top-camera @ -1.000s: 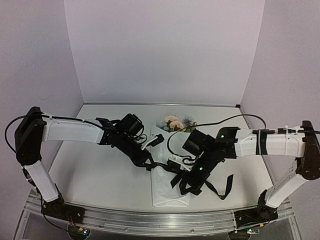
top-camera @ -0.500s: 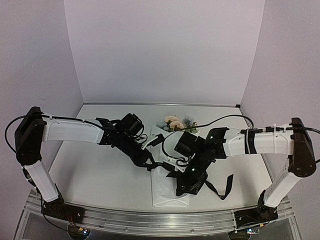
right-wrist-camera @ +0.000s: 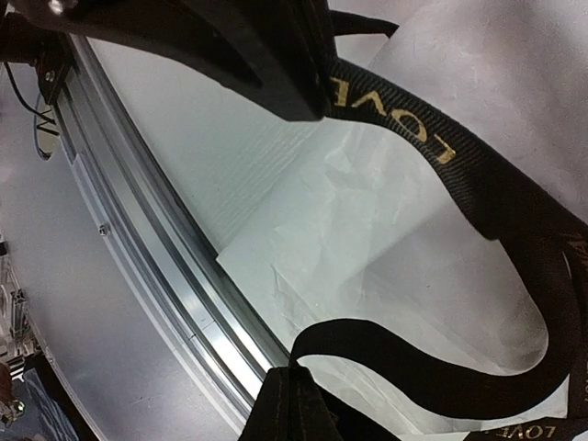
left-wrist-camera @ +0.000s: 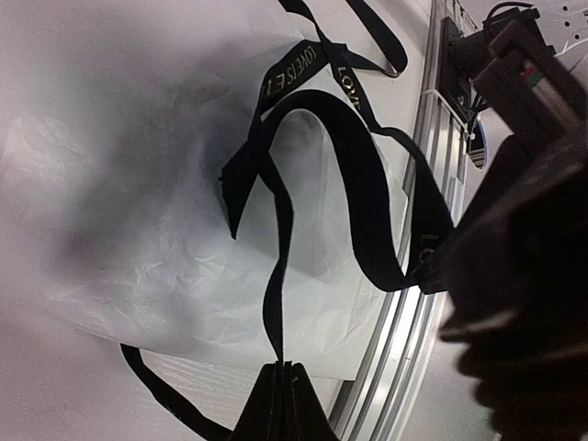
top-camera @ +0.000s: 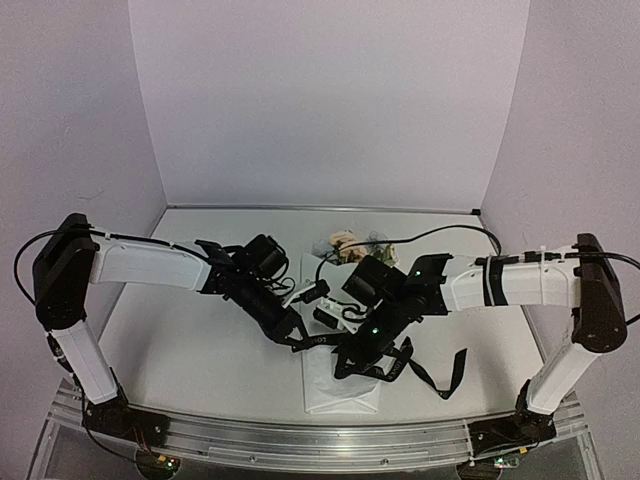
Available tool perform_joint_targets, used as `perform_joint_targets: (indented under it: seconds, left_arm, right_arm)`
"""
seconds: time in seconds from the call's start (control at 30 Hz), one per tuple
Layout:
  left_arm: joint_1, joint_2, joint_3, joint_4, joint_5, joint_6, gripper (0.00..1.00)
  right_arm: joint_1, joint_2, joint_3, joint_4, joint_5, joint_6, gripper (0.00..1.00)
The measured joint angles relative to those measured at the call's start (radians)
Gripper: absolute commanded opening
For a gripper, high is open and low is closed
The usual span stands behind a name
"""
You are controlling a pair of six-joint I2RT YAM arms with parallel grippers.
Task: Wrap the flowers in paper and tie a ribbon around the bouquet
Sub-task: Cross the ribbon over the folded bouquet.
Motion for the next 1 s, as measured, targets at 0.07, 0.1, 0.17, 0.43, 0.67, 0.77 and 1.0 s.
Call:
perform_joint_targets:
  seconds: [0.07, 0.1, 0.17, 0.43, 0.67, 0.77, 1.0]
  left_arm:
    - [-0.004, 0.011, 0.0, -0.006, 0.0, 0.003, 0.02]
    - [-0.006, 0.018, 0.0, -0.008, 0.0, 0.007, 0.02]
    - [-0.012, 0.03, 0.0, -0.015, 0.0, 0.014, 0.02]
    - [-0.038, 0.085, 0.021, -0.065, -0.004, 0.031, 0.02]
    - [-0.044, 0.088, 0.031, -0.077, -0.024, 0.048, 0.02]
    - [-0.044, 0.088, 0.035, -0.077, -0.031, 0.048, 0.02]
    - [-0.044, 0.088, 0.035, -0.077, -0.035, 0.048, 0.02]
  right_arm:
    - [0.0, -0.015, -0.007, 0.01, -0.007, 0.0, 0.0]
    - [0.0, -0.027, -0.015, 0.014, -0.007, 0.0, 0.0]
    - [-0.001, -0.048, -0.031, 0.021, -0.008, 0.001, 0.06]
    - [-0.002, -0.097, -0.094, -0.01, 0.009, 0.008, 0.42]
    - [-0.006, -0.156, -0.103, -0.118, 0.138, -0.009, 0.49]
    - [-0.022, -0.179, -0.107, -0.154, 0.232, 0.002, 0.46]
    - [-0.064, -0.123, -0.074, -0.21, 0.363, 0.031, 0.4]
